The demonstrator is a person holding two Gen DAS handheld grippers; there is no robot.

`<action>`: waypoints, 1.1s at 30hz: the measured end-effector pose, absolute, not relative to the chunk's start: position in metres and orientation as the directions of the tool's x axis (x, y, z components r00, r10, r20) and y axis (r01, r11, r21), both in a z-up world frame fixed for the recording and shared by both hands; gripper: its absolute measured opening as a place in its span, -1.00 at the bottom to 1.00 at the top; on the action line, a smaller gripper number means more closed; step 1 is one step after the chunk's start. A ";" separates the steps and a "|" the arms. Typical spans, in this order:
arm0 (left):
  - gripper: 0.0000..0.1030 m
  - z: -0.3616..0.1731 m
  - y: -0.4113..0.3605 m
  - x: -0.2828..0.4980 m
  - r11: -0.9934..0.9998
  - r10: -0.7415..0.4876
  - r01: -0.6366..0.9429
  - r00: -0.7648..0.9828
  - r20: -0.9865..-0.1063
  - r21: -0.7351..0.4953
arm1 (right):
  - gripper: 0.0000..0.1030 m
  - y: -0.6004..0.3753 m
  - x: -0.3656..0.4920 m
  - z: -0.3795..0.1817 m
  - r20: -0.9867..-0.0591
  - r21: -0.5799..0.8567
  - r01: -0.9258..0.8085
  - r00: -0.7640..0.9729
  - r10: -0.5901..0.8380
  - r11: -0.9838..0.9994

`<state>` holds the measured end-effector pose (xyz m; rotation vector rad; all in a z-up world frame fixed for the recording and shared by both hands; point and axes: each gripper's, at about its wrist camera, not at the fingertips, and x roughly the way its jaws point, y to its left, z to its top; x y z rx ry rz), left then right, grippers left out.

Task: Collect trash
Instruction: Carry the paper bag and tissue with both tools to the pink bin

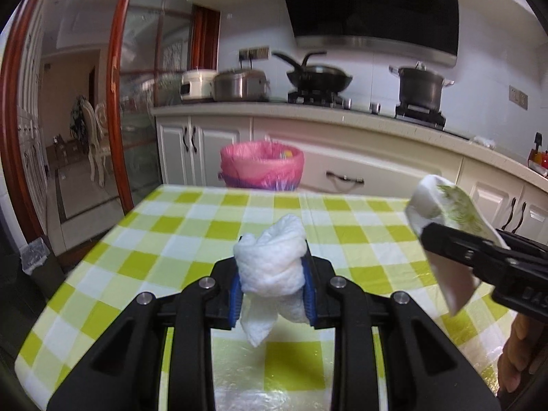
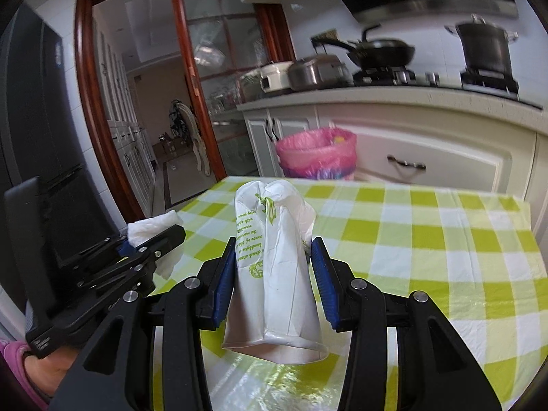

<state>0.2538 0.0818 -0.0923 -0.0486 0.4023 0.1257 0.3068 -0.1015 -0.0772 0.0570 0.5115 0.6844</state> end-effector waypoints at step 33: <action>-0.47 0.003 0.138 0.404 0.998 0.021 -0.035 0.966 -0.257 -0.051 | -0.19 -0.046 0.479 -0.013 -0.349 0.168 -0.628 0.683 0.642 0.760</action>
